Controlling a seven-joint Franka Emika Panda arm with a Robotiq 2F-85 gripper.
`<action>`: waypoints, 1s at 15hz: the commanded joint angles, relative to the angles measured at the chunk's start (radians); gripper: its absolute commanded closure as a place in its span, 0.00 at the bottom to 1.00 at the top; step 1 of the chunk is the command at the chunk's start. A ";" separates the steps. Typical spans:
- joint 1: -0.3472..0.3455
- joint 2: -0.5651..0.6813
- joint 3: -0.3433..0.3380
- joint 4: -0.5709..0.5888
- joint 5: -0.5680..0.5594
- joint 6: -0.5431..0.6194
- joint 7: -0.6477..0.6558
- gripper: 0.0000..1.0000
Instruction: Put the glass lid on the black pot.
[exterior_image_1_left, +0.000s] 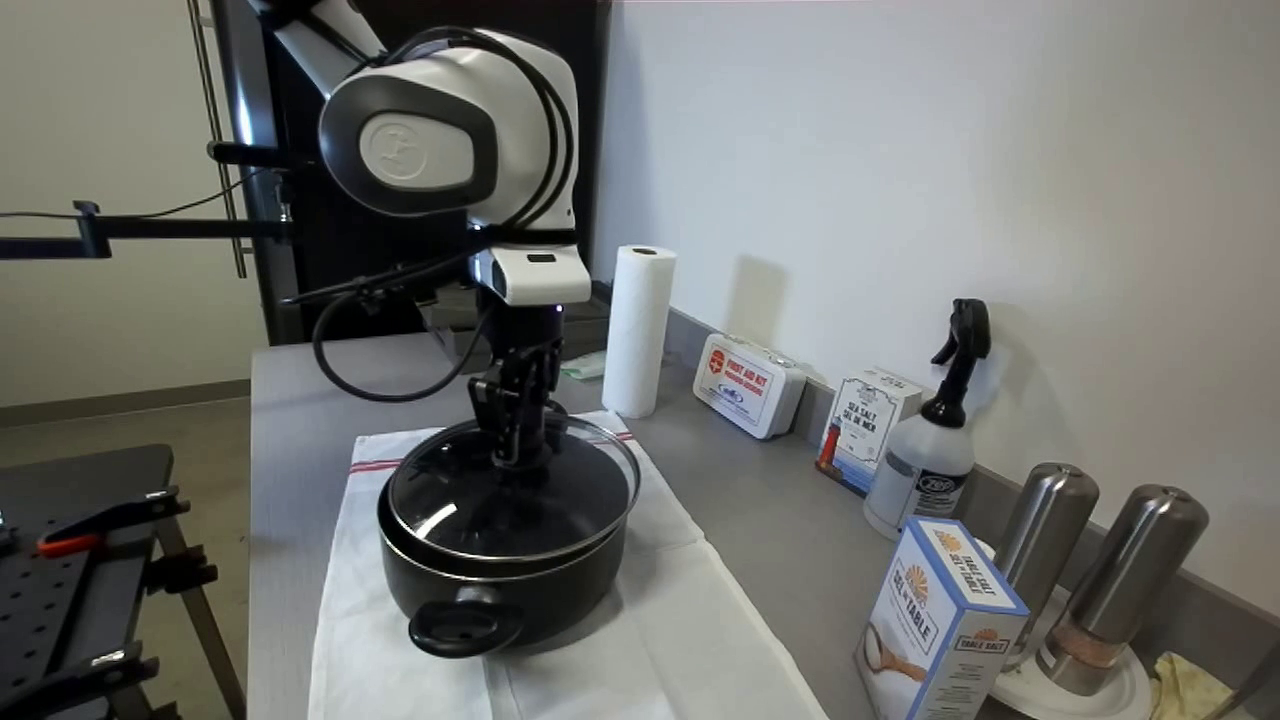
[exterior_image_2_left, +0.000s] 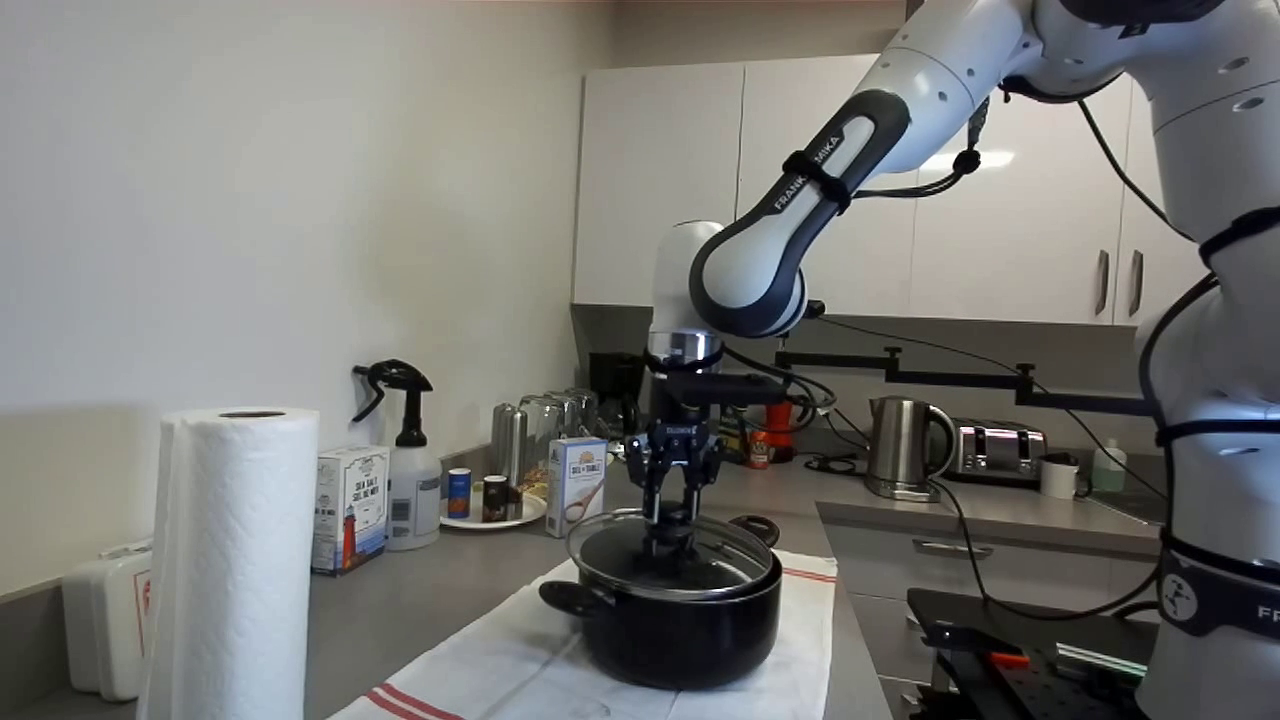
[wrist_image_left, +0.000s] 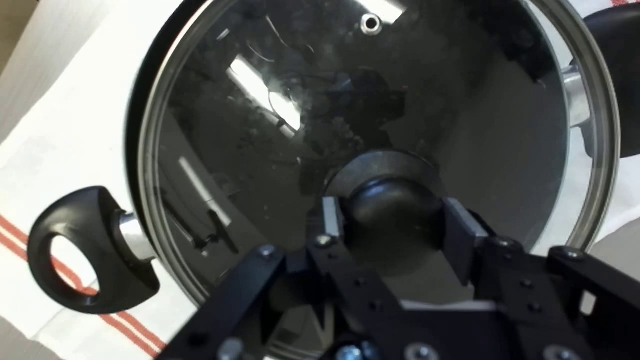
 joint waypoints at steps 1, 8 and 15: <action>0.010 0.005 -0.011 -0.017 0.045 0.046 -0.017 0.75; 0.001 -0.017 -0.027 -0.039 0.066 0.061 -0.019 0.75; 0.002 -0.048 -0.030 -0.074 0.076 0.067 -0.019 0.75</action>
